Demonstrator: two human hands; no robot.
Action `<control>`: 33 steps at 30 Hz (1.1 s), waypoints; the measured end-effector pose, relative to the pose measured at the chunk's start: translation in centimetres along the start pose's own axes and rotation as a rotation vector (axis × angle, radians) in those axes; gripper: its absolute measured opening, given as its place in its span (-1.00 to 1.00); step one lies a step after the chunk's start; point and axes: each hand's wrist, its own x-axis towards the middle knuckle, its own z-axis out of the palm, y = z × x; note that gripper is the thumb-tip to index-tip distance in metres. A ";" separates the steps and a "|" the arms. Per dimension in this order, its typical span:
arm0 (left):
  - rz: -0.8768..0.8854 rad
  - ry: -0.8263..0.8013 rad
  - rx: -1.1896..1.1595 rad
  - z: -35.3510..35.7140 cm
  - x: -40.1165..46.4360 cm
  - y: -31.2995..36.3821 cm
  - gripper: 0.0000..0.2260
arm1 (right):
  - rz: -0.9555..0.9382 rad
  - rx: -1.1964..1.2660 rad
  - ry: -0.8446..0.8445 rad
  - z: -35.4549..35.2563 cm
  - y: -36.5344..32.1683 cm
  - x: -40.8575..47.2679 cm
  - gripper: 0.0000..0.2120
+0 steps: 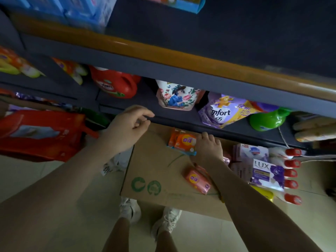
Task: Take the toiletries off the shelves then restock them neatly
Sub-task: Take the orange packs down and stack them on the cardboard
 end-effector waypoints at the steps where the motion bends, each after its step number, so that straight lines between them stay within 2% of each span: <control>1: 0.008 0.007 0.003 -0.4 0.0 -0.2 -0.79 | -0.003 -0.009 0.018 0.2 -0.2 0.3 -0.39; 5: 0.112 0.028 0.055 -2.6 -0.2 -0.2 -0.81 | -0.038 -0.012 0.076 -0.2 -1.0 0.4 -0.29; 7: 0.192 0.048 0.094 -4.1 -0.1 0.4 -0.82 | -0.074 0.065 0.154 -1.6 -1.8 -0.5 -0.27; 11: 0.354 0.172 0.232 -8.0 0.6 2.5 -0.71 | -0.266 0.433 0.545 -8.2 -4.3 -3.4 -0.68; 12: 0.384 0.223 0.271 -9.0 0.9 3.2 -0.70 | -0.321 0.500 0.606 -10.6 -4.8 -4.2 -0.73; 15: 0.453 0.367 0.340 -12.1 1.8 5.2 -0.68 | -0.402 0.638 0.735 -17.9 -6.3 -5.7 -0.75; 17: 0.437 0.413 0.365 -13.9 2.4 6.0 -0.64 | -0.405 0.729 0.775 -22.1 -7.0 -5.3 -0.75; 21: 0.446 0.421 0.544 -16.1 3.4 5.5 -0.59 | -0.300 0.654 0.859 -26.9 -8.0 -1.4 -0.73; 24: 0.470 0.465 0.624 -16.7 4.2 4.8 -0.55 | -0.175 0.539 0.838 -27.8 -9.0 1.7 -0.69; 27: 0.413 0.456 0.690 -16.7 5.0 3.8 -0.45 | -0.045 0.347 0.739 -27.7 -9.3 4.1 -0.53; 30: 0.442 0.478 0.701 -16.6 5.5 3.2 -0.51 | 0.025 0.267 0.695 -27.4 -9.4 5.3 -0.43; 33: 0.469 0.501 0.689 -16.6 5.6 3.0 -0.57 | 0.104 0.176 0.784 -27.4 -9.6 5.7 -0.43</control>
